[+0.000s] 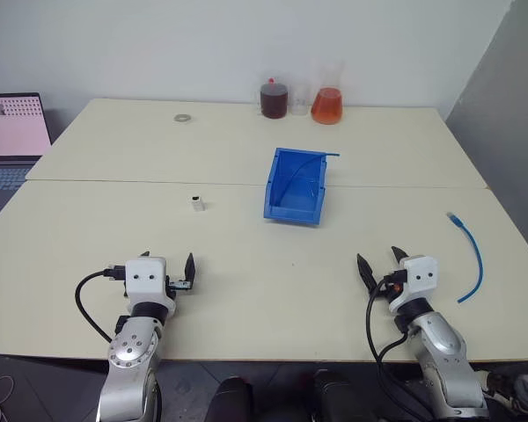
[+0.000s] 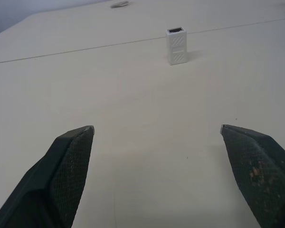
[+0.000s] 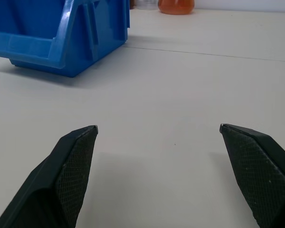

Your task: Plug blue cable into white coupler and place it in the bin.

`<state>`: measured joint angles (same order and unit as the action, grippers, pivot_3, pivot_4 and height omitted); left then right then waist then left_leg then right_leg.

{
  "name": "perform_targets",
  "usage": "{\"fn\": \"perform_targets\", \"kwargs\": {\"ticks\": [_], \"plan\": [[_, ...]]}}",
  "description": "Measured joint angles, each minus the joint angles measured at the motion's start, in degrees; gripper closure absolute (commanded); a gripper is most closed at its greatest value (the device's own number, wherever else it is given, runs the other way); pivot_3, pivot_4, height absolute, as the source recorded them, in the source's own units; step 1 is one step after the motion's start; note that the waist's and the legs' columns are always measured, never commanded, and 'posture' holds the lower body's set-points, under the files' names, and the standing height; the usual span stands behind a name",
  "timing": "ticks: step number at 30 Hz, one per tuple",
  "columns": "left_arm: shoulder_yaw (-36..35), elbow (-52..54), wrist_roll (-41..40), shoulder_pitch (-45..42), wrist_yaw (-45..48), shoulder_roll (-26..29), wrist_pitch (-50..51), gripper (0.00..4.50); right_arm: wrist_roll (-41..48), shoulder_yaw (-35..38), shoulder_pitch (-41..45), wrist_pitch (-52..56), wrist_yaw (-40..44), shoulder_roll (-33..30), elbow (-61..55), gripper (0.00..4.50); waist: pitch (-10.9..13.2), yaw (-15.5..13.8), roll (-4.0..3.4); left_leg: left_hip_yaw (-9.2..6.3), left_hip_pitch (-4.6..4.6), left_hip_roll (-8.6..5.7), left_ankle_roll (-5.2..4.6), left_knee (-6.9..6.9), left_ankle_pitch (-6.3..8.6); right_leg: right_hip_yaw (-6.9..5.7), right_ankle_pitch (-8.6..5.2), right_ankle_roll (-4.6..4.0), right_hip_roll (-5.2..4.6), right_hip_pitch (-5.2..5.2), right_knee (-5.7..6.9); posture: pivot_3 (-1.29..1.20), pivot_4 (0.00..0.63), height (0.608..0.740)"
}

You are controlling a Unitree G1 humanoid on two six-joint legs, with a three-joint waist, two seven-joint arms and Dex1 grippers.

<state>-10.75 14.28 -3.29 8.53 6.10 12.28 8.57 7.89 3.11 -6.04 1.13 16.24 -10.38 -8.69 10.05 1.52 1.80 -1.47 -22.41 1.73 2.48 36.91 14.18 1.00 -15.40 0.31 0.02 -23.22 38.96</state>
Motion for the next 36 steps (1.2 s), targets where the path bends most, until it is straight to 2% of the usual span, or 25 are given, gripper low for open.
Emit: {"fn": "perform_targets", "kwargs": {"ticks": [14,27,36], "plan": [[0.2,0.1,0.3,1.5,1.7,0.6,-2.4,0.0,0.0,-0.3,-0.3,-0.6,0.3,0.0,0.0,0.13,0.0,0.0,0.0,0.0,0.01,0.01,0.0,0.0,0.0,0.0,0.0,0.0,0.0,0.0,0.0,0.0,0.15,0.74],[0.1,1.2,-6.2,3.8,8.8,1.6,-1.2,0.0,-0.2,-1.1,-0.4,-0.7,1.1,-0.4,0.0,0.13,0.0,0.0,0.0,0.01,0.01,0.01,0.0,0.0,0.0,0.0,-0.01,-0.02,-0.01,0.0,0.0,0.0,0.15,0.74],[2.1,4.1,-9.9,3.7,18.4,8.1,-0.3,0.0,-0.8,-1.0,-0.9,-1.0,0.2,-0.4,-0.2,0.13,0.0,0.0,-0.01,-0.01,0.01,0.03,0.0,-0.01,0.0,-0.02,-0.13,-0.22,0.0,-0.01,0.0,0.0,0.15,0.74]]}}
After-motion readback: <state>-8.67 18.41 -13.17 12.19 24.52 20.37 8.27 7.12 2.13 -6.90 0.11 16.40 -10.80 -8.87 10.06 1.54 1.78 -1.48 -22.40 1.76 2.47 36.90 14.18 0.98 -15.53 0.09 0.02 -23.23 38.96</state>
